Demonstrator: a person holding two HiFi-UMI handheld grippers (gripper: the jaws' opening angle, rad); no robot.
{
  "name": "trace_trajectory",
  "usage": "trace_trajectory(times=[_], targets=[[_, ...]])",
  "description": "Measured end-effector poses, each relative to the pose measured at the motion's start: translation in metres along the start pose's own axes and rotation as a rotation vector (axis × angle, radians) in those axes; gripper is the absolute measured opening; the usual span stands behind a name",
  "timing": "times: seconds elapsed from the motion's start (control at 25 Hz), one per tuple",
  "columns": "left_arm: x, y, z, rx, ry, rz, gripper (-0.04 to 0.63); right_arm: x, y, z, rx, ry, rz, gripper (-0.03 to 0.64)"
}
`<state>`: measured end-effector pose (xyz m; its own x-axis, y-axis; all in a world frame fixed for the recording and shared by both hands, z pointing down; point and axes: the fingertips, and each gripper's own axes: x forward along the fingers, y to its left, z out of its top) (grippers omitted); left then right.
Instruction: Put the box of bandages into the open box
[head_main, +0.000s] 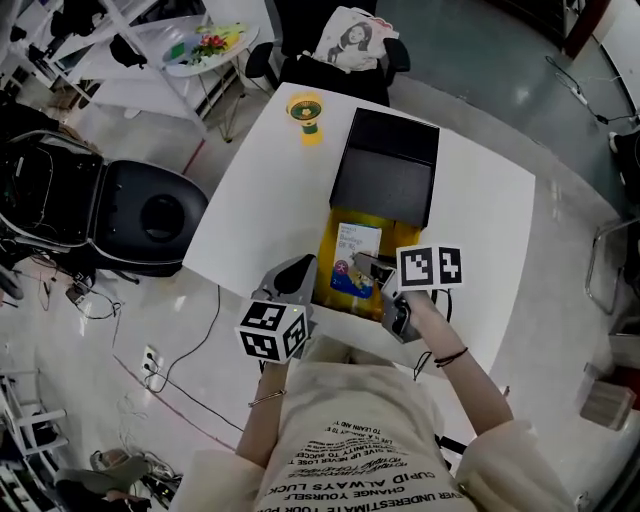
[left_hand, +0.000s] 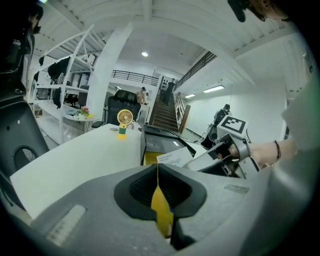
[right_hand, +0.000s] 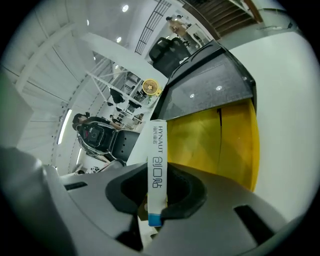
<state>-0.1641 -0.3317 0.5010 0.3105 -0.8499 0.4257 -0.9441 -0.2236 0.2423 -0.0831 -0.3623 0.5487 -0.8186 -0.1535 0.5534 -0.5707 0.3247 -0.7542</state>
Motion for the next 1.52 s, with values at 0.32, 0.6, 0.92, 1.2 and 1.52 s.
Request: trace_trajectory(times=[0.32, 0.6, 0.92, 1.2, 1.52], targets=[[0.01, 0.002, -0.005, 0.016, 0.067, -0.087, 0.026, 0.014, -0.003, -0.007, 0.066, 0.078, -0.046, 0.066], [0.02, 0.002, -0.005, 0.055, 0.11, -0.187, 0.026, 0.023, -0.008, -0.012, 0.132, 0.089, -0.061, 0.069], [0.023, 0.005, -0.007, 0.066, 0.131, -0.257, 0.025, 0.021, -0.017, -0.013, 0.171, 0.04, -0.145, 0.082], [0.022, 0.003, -0.009, 0.07, 0.136, -0.29, 0.026, 0.019, -0.022, -0.011, 0.014, 0.048, -0.303, 0.125], [0.021, 0.007, -0.013, 0.075, 0.139, -0.305, 0.026, 0.015, -0.035, -0.01, -0.129, 0.05, -0.467, 0.183]])
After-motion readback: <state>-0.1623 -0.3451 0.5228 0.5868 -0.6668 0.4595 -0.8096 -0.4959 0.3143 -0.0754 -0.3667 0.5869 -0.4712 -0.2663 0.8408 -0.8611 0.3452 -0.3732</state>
